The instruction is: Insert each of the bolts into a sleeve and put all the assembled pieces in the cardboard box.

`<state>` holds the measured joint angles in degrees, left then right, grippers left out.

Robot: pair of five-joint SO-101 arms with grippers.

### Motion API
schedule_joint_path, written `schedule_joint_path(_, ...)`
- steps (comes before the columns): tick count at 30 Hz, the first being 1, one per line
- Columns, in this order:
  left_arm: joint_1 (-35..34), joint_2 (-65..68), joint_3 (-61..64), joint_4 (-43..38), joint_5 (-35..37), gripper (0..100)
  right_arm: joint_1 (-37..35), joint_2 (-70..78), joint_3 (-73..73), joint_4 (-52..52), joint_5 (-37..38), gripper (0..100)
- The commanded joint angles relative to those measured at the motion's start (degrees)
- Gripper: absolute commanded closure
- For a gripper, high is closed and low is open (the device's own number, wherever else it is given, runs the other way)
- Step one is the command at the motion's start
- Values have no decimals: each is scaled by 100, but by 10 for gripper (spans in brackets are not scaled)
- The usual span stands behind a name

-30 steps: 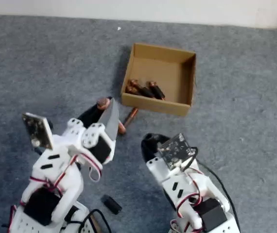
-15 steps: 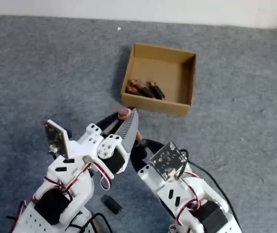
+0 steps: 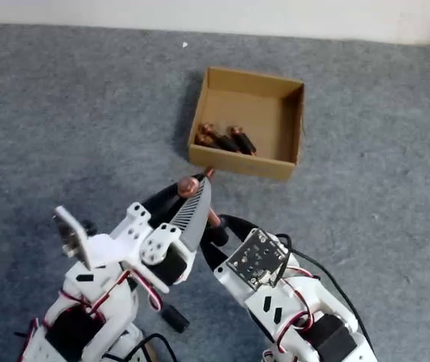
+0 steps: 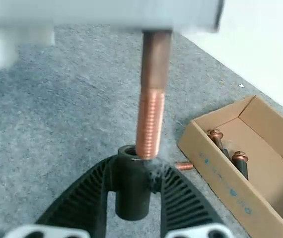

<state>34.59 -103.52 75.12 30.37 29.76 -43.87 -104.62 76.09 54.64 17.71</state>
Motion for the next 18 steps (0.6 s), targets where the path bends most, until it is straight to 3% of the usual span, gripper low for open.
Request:
schedule_joint_path(1,48,-4,4,9,-53,995,-57,-75,-330,22,70,992)
schedule_joint_path(8,-400,-4,268,9,-44,995,-57,-75,-936,426,53,992)
schedule_joint_path(14,-400,-4,365,18,-18,995,-66,-75,-1024,444,53,992)
schedule_joint_path(18,-4,-4,338,176,-9,995,-75,-75,-1024,444,70,992)
